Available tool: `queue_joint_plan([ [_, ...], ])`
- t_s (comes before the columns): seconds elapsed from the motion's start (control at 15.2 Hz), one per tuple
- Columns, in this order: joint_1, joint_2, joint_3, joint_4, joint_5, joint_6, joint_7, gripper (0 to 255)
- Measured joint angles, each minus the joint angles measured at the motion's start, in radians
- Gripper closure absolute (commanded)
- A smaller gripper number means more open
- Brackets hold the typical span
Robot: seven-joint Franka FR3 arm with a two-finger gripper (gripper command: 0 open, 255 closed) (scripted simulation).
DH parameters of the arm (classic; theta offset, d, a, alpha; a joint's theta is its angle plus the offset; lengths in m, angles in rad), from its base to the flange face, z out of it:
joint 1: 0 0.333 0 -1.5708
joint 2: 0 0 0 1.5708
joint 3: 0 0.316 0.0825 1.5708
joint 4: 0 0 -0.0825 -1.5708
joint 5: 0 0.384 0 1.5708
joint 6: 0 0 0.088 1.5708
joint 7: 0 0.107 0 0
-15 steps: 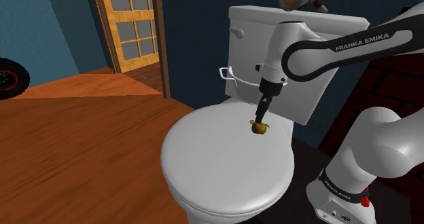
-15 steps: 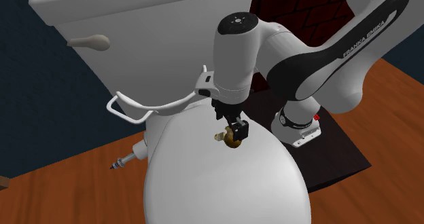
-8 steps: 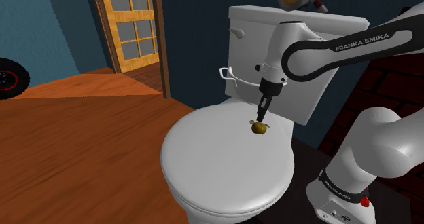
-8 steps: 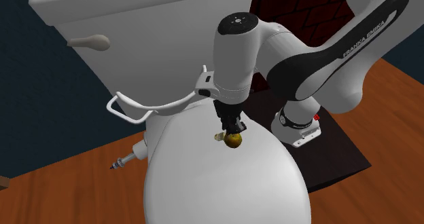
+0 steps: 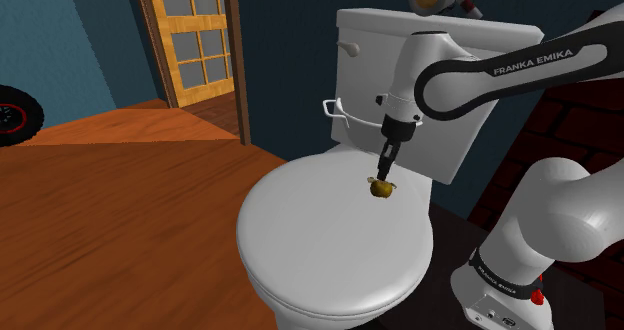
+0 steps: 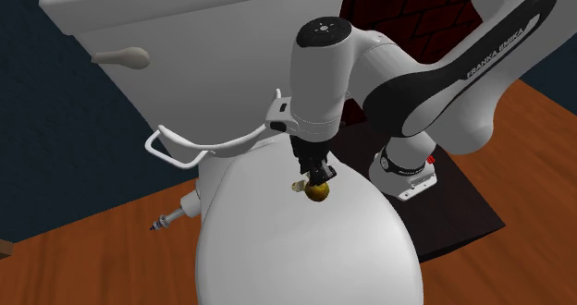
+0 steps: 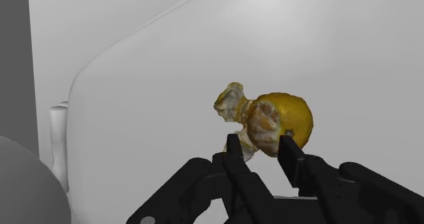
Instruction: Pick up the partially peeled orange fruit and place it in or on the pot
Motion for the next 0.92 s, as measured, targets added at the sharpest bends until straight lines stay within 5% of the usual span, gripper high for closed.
queue_joint_plan([
  [0.07,-0.011,-0.029,0.051,-0.017,-0.001,-0.002,0.051,0],
  [0.33,-0.099,-0.111,0.389,-0.025,0.018,-0.059,0.647,0],
  [0.92,-0.128,-0.065,0.465,-0.093,0.026,0.052,0.761,0],
])
